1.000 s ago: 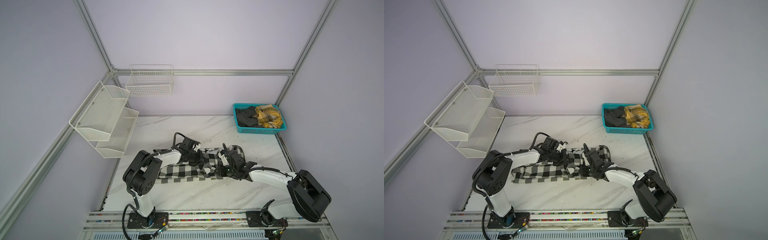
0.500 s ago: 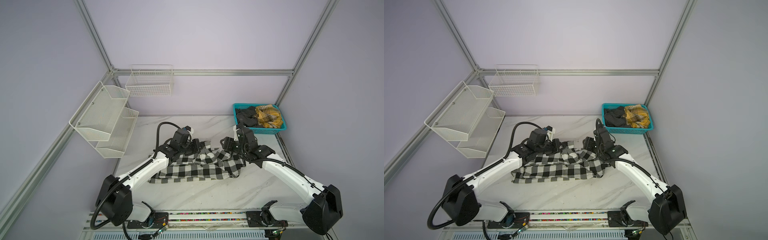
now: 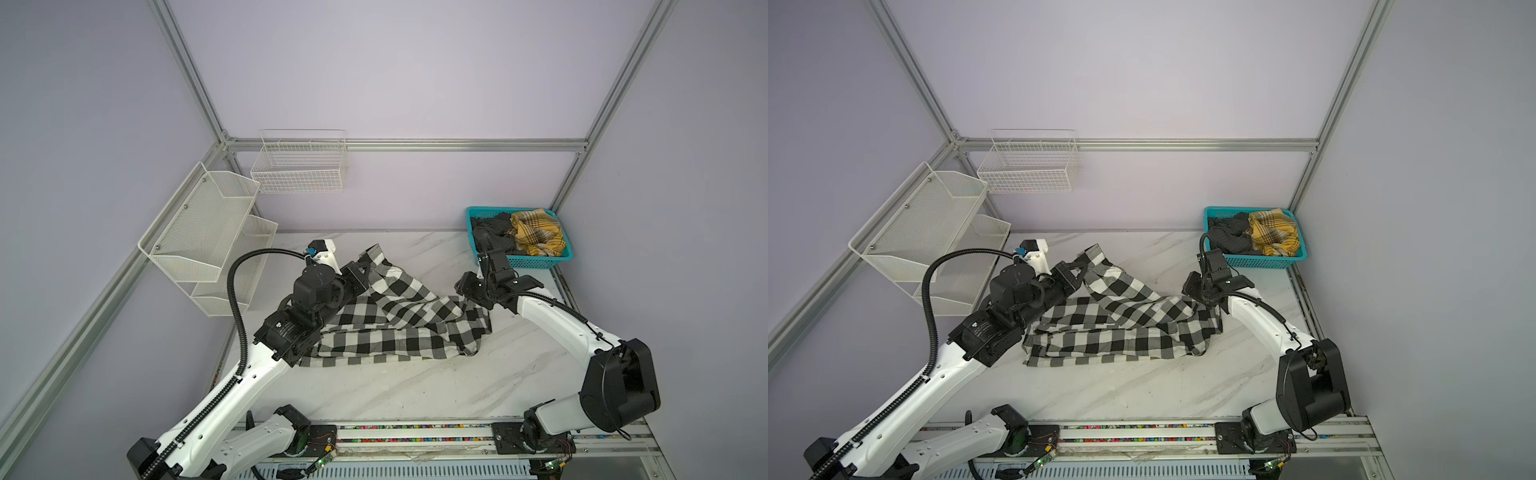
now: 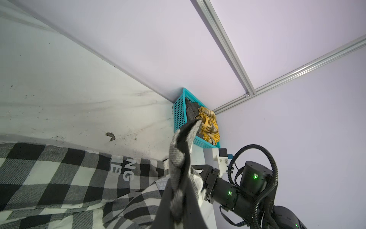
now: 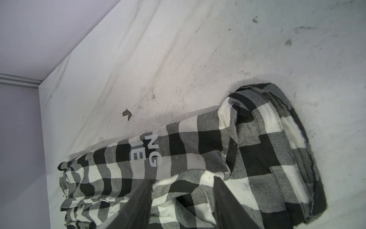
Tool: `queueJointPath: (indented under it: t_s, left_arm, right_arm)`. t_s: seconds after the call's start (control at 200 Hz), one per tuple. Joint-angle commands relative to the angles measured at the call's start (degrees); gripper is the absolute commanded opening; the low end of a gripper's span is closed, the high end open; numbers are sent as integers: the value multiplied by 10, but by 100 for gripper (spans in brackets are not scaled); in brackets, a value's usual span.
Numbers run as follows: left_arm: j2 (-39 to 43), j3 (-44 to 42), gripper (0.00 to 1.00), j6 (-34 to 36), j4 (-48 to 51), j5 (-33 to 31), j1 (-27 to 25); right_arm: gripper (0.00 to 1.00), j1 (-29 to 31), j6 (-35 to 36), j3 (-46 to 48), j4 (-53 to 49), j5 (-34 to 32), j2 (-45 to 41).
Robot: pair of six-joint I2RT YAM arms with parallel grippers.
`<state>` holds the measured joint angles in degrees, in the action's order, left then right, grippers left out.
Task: Fold and stack the long sleeve shirts
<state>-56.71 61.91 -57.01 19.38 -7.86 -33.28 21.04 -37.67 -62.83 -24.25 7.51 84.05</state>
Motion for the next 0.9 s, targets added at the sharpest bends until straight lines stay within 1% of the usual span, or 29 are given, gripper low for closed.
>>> queueJointPath:
  t_s: [0.0, 0.13, 0.195, 0.32, 0.425, 0.5, 0.615, 0.725, 0.8, 0.895]
  left_arm:
    - [15, -27, 0, -27, 5, -50, -6]
    - [26, -64, 0, -58, 18, -70, -6]
    - [30, -81, 0, -68, 21, -80, -7]
    - [40, -100, 0, -88, 44, -110, -7]
    - [52, -117, 0, -105, 69, -141, -7]
    - [61, -125, 0, -115, 84, -160, -7]
    - [73, -139, 0, -119, 87, -172, -7]
    - [77, -144, 0, -117, 99, -184, -7]
    - [84, -151, 0, -120, 118, -211, -7]
    - [92, -164, 0, -143, 166, -271, -7]
  right_arm:
    - [52, -6, 11, 2, -8, 16, 16]
    - [50, -7, 31, -2, -5, 22, 56]
    - [50, -7, 38, 0, -4, 13, 60]
    - [60, -8, 38, 6, -8, 5, 64]
    - [61, -12, 24, 5, -19, 5, 90]
    - [58, -23, 17, 4, -22, -1, 108]
    - [56, -34, 20, -8, -33, -20, 143]
    - [49, -35, 30, -25, -38, -21, 184]
    - [47, -35, 35, -35, -37, -22, 203]
    - [44, -35, 41, -49, -40, -22, 213]
